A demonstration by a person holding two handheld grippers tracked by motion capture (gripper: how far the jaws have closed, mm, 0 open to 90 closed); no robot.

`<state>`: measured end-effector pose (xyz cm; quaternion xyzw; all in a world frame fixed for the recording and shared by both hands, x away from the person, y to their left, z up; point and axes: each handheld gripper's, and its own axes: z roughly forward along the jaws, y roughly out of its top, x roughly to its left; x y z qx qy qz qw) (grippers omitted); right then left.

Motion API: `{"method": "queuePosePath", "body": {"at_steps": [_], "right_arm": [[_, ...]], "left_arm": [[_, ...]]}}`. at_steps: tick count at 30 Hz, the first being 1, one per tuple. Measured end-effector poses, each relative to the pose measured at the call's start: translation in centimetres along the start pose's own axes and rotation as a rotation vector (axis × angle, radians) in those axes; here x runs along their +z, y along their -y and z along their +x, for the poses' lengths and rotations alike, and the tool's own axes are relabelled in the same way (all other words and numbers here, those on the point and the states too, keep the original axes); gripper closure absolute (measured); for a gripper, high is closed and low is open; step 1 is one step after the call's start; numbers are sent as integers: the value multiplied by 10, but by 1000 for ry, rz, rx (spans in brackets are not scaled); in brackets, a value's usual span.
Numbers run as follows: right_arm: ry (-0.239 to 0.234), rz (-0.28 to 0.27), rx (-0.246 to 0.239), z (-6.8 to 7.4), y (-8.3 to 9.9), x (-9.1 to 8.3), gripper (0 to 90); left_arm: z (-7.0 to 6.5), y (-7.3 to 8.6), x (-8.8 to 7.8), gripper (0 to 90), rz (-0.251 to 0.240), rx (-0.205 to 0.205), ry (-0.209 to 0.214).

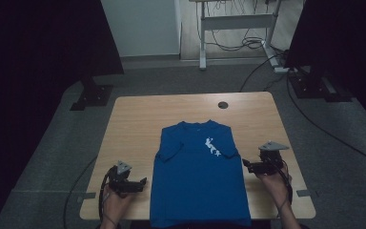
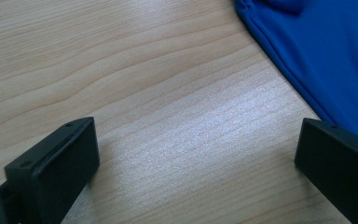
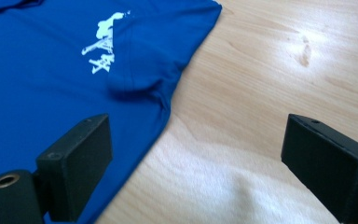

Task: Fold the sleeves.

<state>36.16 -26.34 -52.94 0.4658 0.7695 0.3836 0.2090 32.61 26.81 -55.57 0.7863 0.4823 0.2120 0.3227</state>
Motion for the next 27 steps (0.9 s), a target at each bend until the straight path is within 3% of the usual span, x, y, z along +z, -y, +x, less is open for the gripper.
{"method": "queuePosePath", "body": {"at_steps": [12,24,27], "right_arm": [[13,11,16,-4,26,-17,77],[22,78,18,-1,59,-25,74],[30,73,14,-1,64,-25,64]], "left_arm": [[0,0,0,0,0,1,0],[0,0,0,0,1,3,2],[0,0,0,0,1,3,3]]}}
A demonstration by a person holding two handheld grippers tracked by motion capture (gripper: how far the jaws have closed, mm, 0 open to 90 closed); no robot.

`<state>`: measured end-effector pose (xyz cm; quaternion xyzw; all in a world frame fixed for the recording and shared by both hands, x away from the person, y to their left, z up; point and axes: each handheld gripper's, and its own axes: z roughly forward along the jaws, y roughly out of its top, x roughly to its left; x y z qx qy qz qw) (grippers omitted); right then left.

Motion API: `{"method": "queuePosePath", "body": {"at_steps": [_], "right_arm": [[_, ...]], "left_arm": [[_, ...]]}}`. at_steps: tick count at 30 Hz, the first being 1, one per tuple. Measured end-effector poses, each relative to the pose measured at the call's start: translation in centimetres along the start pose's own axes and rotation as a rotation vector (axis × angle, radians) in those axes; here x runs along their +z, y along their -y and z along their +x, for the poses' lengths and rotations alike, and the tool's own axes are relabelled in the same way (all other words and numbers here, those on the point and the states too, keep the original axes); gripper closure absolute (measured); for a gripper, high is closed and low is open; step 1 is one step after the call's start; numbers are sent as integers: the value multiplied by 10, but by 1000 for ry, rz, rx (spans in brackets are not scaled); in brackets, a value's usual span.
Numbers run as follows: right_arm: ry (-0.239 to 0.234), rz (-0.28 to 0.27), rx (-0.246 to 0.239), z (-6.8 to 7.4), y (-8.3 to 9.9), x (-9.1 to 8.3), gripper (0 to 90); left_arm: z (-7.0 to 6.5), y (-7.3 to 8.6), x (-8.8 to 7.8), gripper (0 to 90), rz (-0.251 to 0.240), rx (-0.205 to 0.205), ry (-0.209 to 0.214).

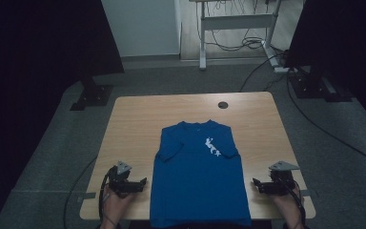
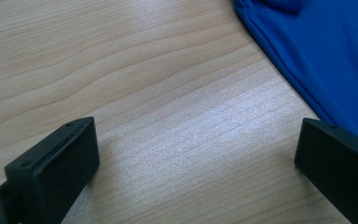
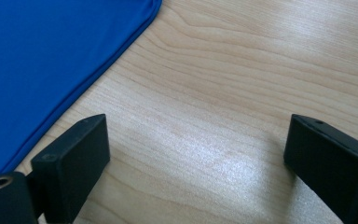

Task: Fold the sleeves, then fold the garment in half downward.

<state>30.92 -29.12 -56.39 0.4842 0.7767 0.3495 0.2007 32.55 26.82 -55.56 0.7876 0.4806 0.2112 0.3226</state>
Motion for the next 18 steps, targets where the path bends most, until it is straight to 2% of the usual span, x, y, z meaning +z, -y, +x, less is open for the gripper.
{"method": "queuePosePath", "body": {"at_steps": [18], "right_arm": [[6,7,-10,1,0,0,54]], "left_arm": [[2,1,-1,1,-2,17,17]]}}
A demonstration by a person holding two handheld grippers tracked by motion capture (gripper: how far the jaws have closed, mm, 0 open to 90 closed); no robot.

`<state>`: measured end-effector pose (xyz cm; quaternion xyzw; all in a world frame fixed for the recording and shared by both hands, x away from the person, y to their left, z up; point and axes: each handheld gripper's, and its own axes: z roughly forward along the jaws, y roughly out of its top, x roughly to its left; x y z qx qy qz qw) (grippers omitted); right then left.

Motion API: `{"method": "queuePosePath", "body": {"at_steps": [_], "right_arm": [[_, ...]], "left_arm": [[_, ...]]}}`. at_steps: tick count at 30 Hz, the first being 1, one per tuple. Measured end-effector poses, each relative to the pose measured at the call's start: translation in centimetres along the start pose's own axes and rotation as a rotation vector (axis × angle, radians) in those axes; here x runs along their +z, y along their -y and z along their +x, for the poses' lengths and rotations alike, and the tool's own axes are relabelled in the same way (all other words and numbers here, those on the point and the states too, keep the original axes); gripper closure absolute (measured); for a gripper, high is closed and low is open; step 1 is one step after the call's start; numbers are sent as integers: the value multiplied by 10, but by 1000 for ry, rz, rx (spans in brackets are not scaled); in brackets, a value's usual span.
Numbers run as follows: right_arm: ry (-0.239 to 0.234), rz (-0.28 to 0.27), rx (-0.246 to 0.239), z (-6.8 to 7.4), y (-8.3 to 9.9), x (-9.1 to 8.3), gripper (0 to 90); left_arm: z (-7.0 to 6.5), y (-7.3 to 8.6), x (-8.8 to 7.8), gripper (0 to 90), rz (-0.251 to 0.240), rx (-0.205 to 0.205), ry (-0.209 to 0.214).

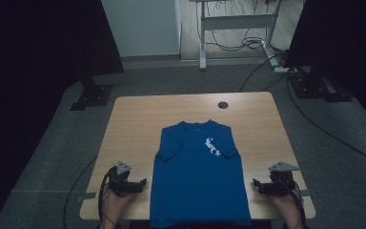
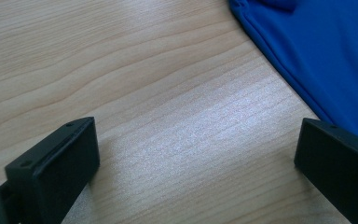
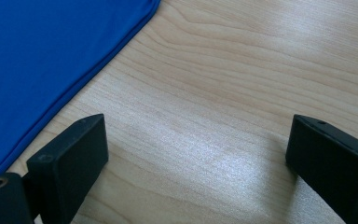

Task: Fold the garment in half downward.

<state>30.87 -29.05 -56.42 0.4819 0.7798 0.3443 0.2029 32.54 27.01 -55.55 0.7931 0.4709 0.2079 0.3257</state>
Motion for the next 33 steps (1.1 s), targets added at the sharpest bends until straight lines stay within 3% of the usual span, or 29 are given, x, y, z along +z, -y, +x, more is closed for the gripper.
{"method": "queuePosePath", "body": {"at_steps": [7,22,33], "right_arm": [[0,0,-1,0,0,0,53],[-2,1,-2,0,0,0,50],[-1,1,-2,0,0,0,50]], "left_arm": [[0,-2,-1,44,3,8,12],[-3,-17,2,37,-13,9,57],[-1,-31,4,35,-34,12,66]]}}
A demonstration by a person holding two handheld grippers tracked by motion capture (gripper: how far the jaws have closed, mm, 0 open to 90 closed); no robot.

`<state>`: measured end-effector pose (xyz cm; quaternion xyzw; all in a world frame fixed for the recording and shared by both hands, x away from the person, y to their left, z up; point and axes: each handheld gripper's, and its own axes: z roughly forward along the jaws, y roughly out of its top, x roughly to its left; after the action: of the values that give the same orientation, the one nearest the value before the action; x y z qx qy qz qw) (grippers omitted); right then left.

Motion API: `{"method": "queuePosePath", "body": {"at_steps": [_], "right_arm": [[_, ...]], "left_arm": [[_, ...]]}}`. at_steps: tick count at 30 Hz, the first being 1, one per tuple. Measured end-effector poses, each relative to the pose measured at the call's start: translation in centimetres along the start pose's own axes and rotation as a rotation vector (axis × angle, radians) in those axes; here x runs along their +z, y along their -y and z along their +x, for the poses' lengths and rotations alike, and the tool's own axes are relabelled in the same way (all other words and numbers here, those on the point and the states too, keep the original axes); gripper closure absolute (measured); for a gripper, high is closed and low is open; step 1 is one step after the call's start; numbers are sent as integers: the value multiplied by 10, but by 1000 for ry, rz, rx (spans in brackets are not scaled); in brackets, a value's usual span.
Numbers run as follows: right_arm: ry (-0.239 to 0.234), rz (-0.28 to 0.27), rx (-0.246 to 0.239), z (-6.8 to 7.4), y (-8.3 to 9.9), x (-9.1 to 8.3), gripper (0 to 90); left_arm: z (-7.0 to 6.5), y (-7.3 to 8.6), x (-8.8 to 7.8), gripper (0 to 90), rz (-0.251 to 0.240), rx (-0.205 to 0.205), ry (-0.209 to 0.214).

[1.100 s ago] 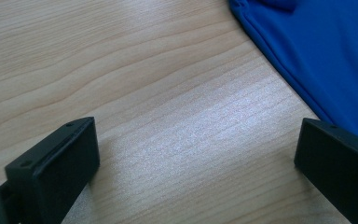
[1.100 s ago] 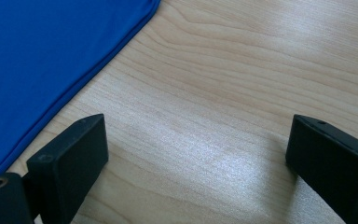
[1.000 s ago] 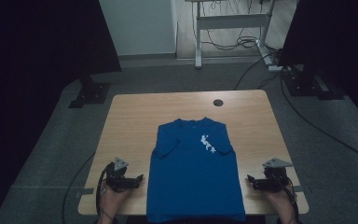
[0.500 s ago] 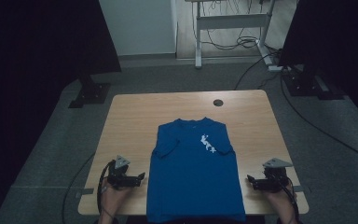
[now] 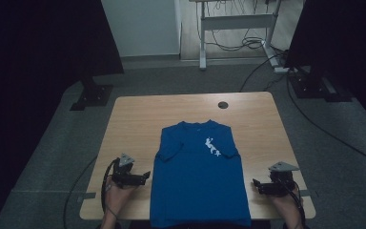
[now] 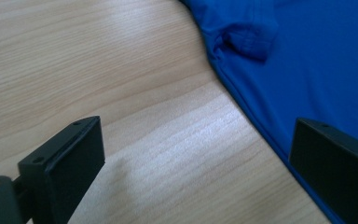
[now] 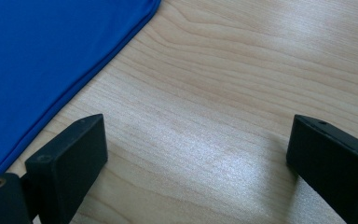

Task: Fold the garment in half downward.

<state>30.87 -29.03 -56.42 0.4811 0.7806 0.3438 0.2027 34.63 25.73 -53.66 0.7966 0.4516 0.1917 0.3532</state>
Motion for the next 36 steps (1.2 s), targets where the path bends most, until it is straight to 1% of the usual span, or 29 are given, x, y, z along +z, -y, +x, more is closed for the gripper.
{"method": "queuePosePath", "body": {"at_steps": [8,12,14,16,17,22,26,30,33,36], "right_arm": [[0,0,0,0,0,0,49],[-1,0,0,0,0,0,49],[-2,1,0,0,0,0,47],[-3,1,-1,0,0,0,47],[-3,1,-1,0,0,0,47],[-3,1,-1,0,0,0,47],[-3,1,-1,0,0,0,47],[-3,1,-1,0,0,0,47],[-2,1,-1,0,0,0,47],[-3,1,-1,0,0,0,47]], "left_arm": [[0,-11,7,31,-4,5,15],[-2,-19,12,31,-3,17,21],[-2,-23,14,31,-7,23,24],[-2,-25,17,31,-10,20,31],[-2,-29,19,31,-15,20,38],[-2,-35,23,32,-21,29,33],[-1,-45,26,32,-35,32,34],[0,-55,30,34,-53,41,51],[0,-59,32,34,-55,49,51],[2,-65,36,35,-57,48,61]]}}
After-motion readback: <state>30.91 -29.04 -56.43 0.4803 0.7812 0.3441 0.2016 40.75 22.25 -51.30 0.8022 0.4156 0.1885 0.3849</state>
